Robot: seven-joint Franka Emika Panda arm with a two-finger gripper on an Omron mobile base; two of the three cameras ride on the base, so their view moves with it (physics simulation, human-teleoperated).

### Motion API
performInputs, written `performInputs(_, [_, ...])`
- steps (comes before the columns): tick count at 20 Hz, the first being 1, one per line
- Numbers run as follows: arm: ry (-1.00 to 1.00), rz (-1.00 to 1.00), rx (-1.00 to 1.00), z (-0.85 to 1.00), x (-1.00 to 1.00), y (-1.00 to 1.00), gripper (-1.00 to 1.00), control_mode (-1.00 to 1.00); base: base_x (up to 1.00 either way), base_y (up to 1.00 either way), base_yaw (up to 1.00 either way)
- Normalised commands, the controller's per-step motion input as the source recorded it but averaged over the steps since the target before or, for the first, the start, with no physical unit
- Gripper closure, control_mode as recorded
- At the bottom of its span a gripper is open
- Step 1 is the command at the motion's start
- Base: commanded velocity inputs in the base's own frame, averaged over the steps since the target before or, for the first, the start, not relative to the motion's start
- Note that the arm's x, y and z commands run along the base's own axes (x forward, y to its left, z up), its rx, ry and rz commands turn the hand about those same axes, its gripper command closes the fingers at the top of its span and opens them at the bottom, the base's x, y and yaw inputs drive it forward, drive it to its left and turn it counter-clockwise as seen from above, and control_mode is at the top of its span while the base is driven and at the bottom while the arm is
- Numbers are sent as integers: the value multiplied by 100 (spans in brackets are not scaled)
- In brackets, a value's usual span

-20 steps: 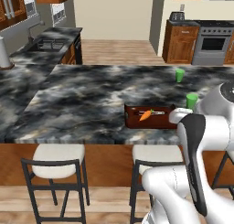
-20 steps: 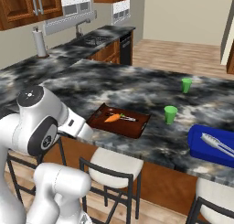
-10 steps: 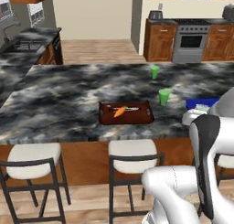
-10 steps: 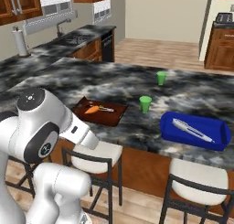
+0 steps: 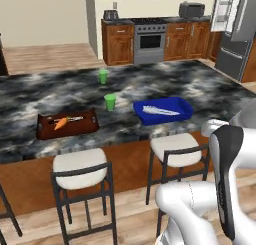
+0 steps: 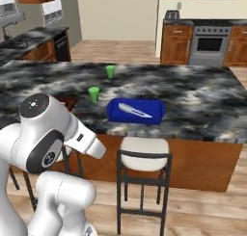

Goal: Gather the eggplant and carrot from the fridge and place them on a tray on the dining counter. Then gather the steak and chicken drumstick from the fridge and place them on the other tray.

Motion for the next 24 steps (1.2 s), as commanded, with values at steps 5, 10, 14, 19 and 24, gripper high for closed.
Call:
performInputs(5, [0,0,0,0,0,0,-100,100,-15,-85,-44])
performInputs(10, [0,0,0,0,0,0,-100,100,5,-70,-41])
performInputs(14, [0,0,0,0,0,0,-100,100,27,-67,-34])
performInputs(19, [0,0,0,0,0,0,-100,100,49,-64,-23])
performInputs(24, [0,0,0,0,0,0,-100,100,72,-63,-14])
